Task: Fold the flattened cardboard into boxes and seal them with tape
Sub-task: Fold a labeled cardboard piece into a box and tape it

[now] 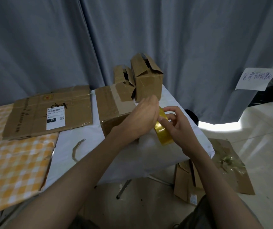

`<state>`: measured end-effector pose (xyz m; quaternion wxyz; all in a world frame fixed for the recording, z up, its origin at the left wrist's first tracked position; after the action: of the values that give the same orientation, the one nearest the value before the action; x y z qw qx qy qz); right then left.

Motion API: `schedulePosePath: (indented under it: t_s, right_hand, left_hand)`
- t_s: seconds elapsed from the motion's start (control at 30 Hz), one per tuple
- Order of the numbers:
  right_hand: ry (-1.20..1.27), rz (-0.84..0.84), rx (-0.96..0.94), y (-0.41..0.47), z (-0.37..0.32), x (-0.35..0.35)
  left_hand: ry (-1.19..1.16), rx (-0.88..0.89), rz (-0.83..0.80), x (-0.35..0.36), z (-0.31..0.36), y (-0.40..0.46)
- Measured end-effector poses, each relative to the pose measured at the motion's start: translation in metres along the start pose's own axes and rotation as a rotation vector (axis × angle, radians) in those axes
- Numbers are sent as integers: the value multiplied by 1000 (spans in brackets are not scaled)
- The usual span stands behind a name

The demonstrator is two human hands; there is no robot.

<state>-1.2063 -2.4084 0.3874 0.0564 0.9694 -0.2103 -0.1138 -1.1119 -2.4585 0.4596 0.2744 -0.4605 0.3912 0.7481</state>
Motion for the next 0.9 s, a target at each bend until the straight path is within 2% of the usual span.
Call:
schedulePosePath:
  t_s: [0.1,0.17,0.4,0.53,0.63,0.77,0.83,0.9]
  right_hand:
    - [-4,-14,17,-2,-1,0]
    - [43,-21,25,-4,-5,0]
    - [165,-1,270,-20,-10,-20]
    - [250,-83,233,-33,-25,-32]
    - [99,-69,185,-31,-45,-40]
    - [-489,68,209,-19,-58,-45]
    - [-566,-14,242,-18,-60,-36]
    - [-468,-187,247,-20,-58,-24]
  left_hand:
    - [-193,-69,-80,-2,-13,-1]
    - [-231,-97,-84,-4,-18,1]
    - [-366,-226,57,-25,-20,8]
    - [-418,-250,147,-49,-12,5]
    - [-451,-298,222,-72,-17,-5]
    - [-536,-432,293,-96,-50,-39]
    - [-577,-515,303,-96,-70,-61]
    - [-628,-589,315,-95,-90,-79]
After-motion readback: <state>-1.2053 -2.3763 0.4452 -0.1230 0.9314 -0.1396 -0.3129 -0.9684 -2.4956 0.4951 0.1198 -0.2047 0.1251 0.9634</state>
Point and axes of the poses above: each hand's wrist, its own y-axis towards the middle knuckle, its own x-axis out of the palm, z = x × y, the point moved 9 cm from there along y, towards the middle knuckle, and after that the axes turned 5 degrees about x, right-handed, at the moved point
